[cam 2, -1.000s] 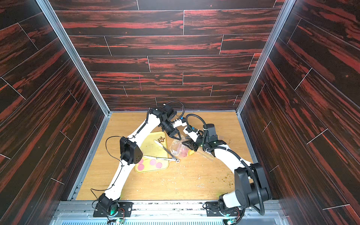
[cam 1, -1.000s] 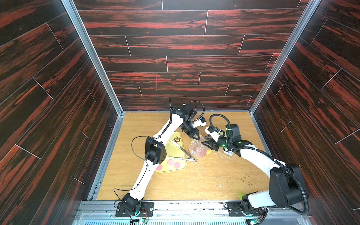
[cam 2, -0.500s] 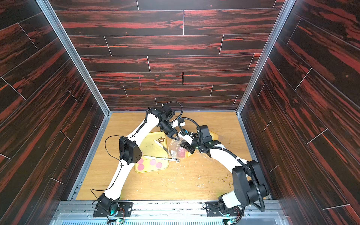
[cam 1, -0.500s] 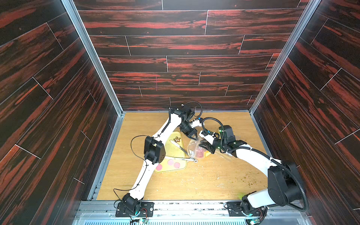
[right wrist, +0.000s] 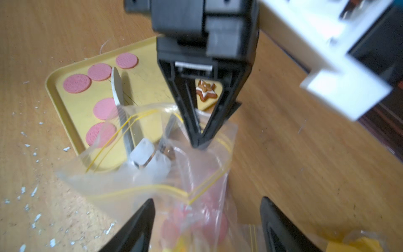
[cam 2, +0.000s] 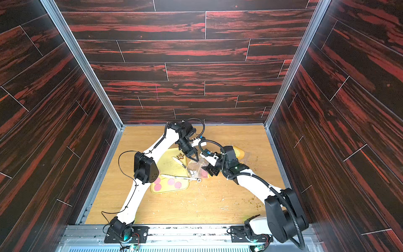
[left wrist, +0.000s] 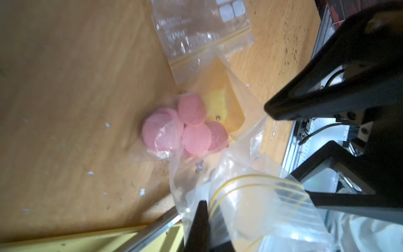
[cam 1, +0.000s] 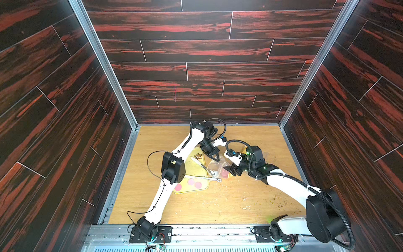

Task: Put the cookies into a resealable bag to prevent moisture
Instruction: Close the ziploc bag at the center of the board.

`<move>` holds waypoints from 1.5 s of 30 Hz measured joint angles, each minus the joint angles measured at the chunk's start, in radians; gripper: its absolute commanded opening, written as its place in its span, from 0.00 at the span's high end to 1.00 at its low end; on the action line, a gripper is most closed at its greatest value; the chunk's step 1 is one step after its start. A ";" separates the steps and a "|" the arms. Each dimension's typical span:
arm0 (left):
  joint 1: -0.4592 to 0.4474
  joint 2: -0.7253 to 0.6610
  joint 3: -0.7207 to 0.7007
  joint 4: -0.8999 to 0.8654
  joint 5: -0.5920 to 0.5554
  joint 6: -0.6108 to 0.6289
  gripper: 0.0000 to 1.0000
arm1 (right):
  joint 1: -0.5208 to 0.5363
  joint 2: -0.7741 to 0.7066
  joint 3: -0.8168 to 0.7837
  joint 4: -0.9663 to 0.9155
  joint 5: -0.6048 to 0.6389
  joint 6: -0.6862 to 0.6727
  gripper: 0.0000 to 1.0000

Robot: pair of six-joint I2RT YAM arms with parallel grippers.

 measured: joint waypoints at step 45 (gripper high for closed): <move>-0.014 -0.102 -0.168 -0.089 -0.032 0.026 1.00 | 0.135 0.005 -0.091 0.193 0.163 -0.023 0.60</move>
